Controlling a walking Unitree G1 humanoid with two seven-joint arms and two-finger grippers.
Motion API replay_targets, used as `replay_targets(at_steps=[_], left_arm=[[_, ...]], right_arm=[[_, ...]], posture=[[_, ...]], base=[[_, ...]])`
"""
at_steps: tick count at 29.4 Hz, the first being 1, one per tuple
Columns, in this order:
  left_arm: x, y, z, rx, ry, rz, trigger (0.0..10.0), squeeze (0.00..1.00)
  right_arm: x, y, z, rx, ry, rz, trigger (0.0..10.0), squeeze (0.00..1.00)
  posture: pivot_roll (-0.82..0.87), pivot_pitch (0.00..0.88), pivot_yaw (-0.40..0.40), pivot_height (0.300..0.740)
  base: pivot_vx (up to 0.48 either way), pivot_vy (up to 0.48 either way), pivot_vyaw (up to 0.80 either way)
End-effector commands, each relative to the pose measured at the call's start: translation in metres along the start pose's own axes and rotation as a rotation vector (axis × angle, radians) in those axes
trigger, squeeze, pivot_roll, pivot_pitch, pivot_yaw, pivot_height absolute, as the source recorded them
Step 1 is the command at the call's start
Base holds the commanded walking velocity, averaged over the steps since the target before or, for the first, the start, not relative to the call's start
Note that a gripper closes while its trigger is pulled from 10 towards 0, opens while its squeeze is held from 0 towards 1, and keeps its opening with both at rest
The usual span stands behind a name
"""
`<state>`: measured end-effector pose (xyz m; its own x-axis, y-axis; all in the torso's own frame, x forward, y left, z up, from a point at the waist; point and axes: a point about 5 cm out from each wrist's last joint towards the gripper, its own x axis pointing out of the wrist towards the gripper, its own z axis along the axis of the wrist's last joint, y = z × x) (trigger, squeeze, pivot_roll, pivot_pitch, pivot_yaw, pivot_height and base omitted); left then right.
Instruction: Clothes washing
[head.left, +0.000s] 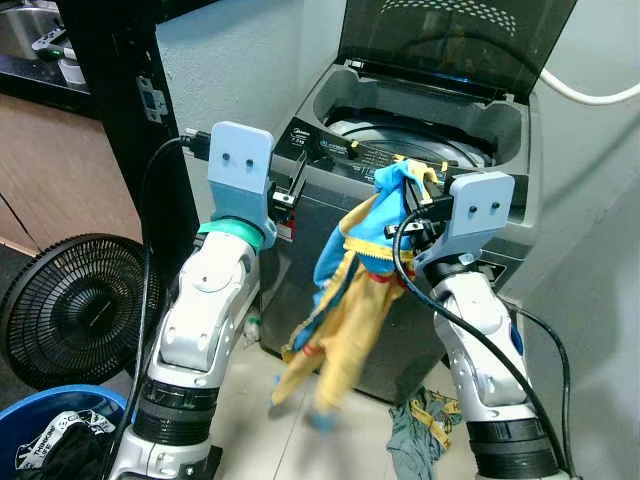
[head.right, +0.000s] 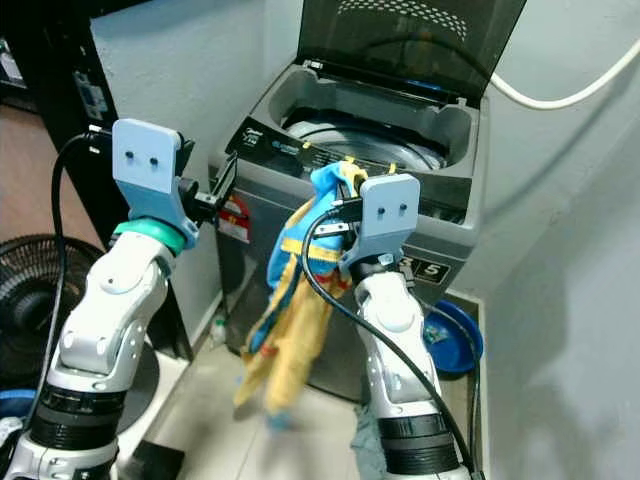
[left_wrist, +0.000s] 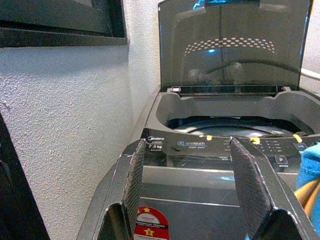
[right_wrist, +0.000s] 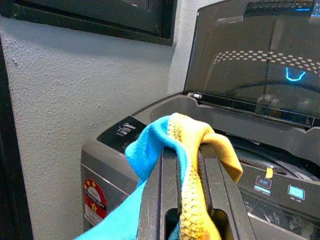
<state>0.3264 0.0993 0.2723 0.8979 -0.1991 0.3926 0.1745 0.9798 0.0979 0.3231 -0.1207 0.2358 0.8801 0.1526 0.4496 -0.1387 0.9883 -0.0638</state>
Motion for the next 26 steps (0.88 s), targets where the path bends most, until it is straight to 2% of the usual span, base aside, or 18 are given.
replay_targets(at_steps=[1,4,12,21,26], left_arm=[[-0.0009,-0.0007,-0.0027,-0.004,0.01,-0.005,10.0,0.0],[-0.0006,-0.0008,-0.0015,-0.004,0.005,-0.007,10.0,0.0],[-0.0003,-0.0013,0.0028,0.004,-0.014,-0.012,10.0,0.0],[-0.0005,-0.0012,0.0033,0.006,-0.016,-0.013,10.0,0.0],[-0.0008,-0.0021,0.0032,0.005,-0.014,-0.02,10.0,0.0]], right_arm=[[0.0019,-0.0032,0.0052,0.01,-0.026,-0.021,10.0,0.0],[0.0023,-0.0031,0.0079,0.013,-0.042,-0.023,10.0,0.0],[0.0039,-0.0006,0.0126,0.011,-0.073,-0.01,10.0,0.0],[0.0042,-0.0017,0.0119,0.01,-0.069,-0.026,10.0,0.0],[0.004,-0.0089,0.0102,0.014,-0.054,-0.075,10.0,0.0]], posture=[[0.07,0.0,0.009,0.72],[0.07,0.0,0.01,0.72],[0.07,0.0,0.01,0.72],[0.08,0.0,0.009,0.72],[0.07,0.0,0.012,0.72]], base=[[0.416,0.0,0.0],[0.419,0.0,0.0],[0.376,0.252,0.0],[0.351,0.0,0.0],[0.328,0.0,-0.8]])
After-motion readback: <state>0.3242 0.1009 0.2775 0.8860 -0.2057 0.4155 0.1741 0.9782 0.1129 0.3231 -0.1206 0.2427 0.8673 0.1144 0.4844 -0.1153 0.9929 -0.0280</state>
